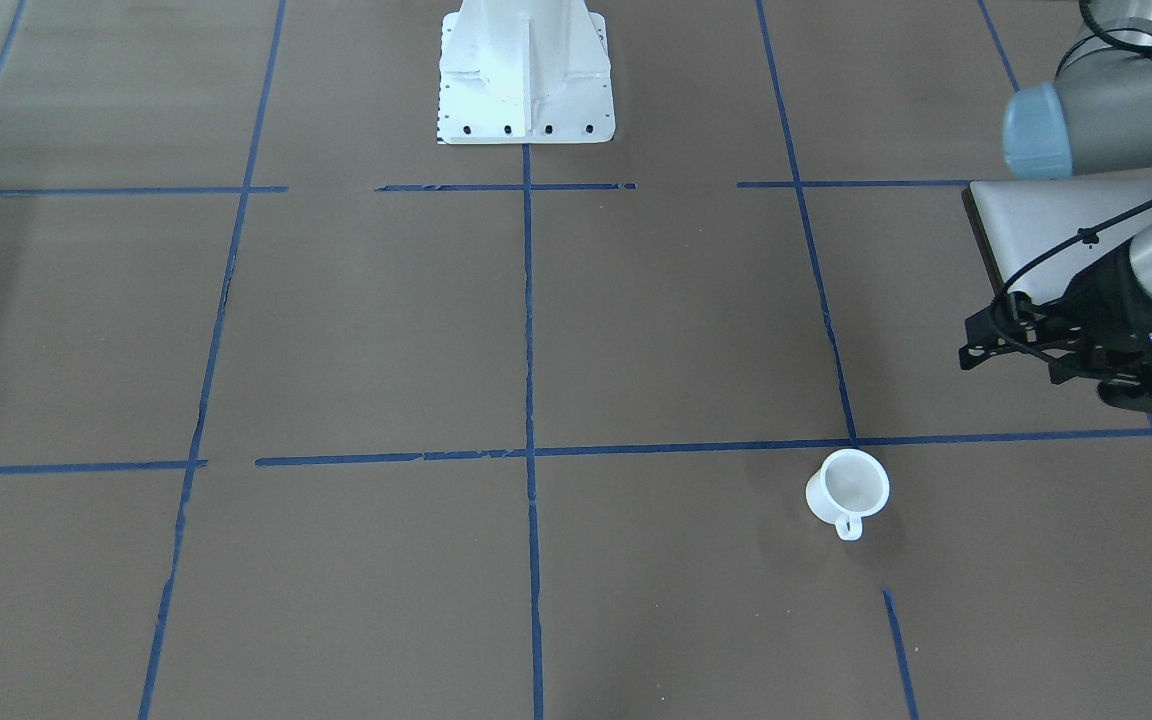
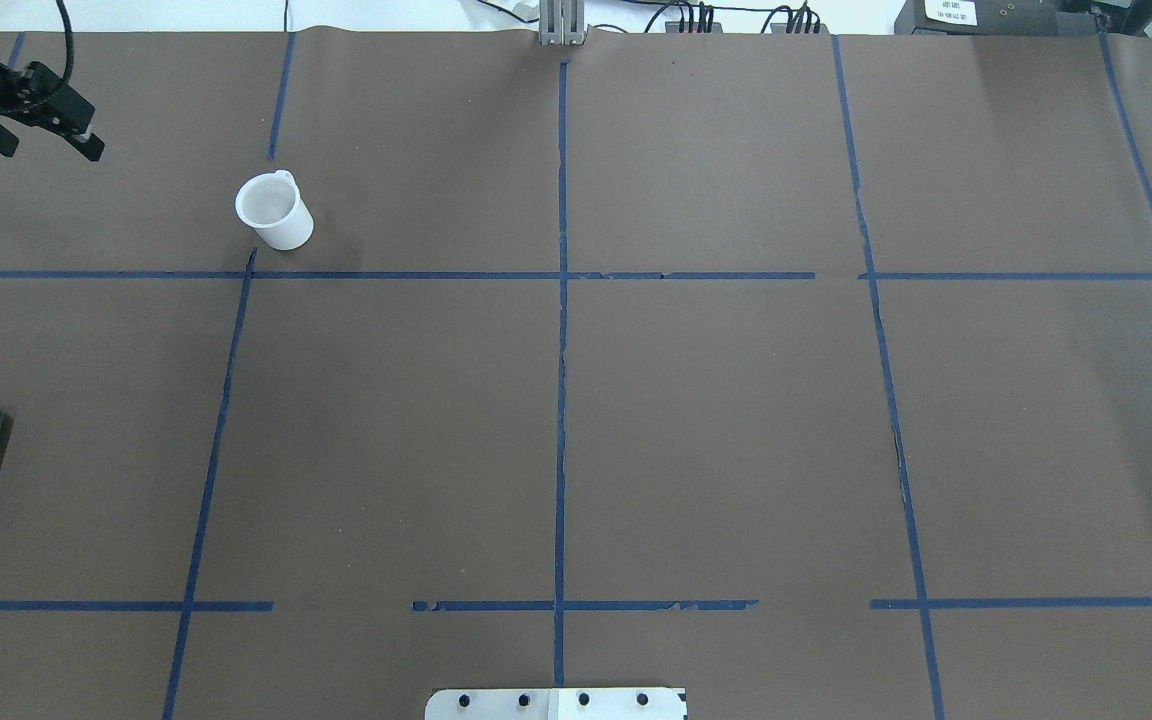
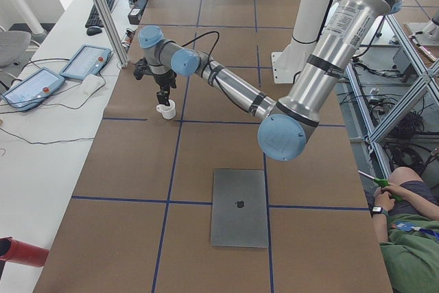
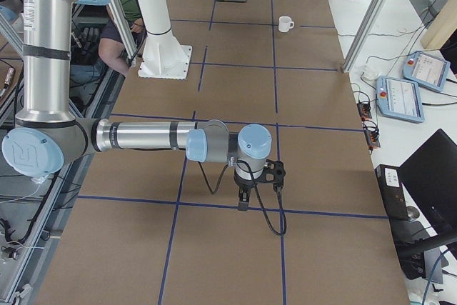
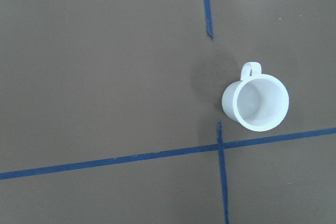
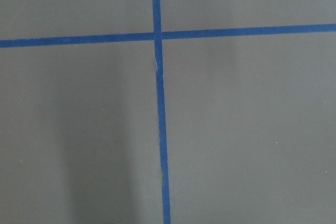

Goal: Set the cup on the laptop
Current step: 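Reach the left gripper toward the small white cup, then close the left gripper around the white cup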

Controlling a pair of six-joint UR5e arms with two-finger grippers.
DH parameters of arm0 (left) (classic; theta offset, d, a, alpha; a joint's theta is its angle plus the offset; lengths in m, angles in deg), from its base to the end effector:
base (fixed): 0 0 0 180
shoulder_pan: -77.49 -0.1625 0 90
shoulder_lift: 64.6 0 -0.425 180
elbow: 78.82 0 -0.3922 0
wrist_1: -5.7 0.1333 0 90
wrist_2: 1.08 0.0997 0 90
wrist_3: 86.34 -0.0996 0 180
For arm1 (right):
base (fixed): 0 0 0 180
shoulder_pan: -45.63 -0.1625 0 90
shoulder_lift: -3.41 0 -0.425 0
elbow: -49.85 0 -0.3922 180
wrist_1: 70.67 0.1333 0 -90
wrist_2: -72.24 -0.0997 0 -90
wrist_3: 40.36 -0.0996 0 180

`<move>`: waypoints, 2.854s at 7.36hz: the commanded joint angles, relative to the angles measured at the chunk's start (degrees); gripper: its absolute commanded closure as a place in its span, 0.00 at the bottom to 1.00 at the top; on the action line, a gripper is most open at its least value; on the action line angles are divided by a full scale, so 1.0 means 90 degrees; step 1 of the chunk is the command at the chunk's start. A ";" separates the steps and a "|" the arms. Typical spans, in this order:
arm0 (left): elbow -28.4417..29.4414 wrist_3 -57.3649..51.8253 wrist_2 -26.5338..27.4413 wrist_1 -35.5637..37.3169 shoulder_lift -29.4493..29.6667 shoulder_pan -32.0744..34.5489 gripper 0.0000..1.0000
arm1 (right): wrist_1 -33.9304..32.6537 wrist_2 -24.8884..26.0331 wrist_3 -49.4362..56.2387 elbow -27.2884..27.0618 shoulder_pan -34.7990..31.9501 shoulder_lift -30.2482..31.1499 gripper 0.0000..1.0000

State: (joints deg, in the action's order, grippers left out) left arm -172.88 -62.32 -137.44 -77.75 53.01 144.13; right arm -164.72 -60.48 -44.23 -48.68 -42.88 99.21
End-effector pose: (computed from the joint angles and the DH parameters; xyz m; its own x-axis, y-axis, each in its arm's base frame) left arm 0.2016 -0.6212 0.3531 0.6136 0.1692 -0.7713 -0.1196 0.9854 0.1210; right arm 0.0541 -0.4484 0.6421 0.7349 0.0640 0.6751 -0.0237 0.9974 -0.0688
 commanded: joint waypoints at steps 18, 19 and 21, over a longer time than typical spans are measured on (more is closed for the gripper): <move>0.4503 0.1872 0.1263 -0.3267 0.1981 -0.1223 0.98 | 0.0000 0.0000 0.0000 0.0000 0.0000 0.0000 0.00; 0.4494 0.1882 0.1263 -0.3257 0.2020 -0.1223 1.00 | 0.0000 0.0000 0.0000 0.0000 0.0000 0.0000 0.00; 0.4319 0.1834 0.1215 -0.3160 0.2088 -0.0884 1.00 | 0.0000 0.0000 0.0000 0.0000 0.0000 0.0000 0.00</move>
State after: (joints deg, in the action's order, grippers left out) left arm -133.01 -45.49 -126.17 -106.86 71.33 134.18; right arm -164.72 -60.47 -44.23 -48.68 -42.88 99.21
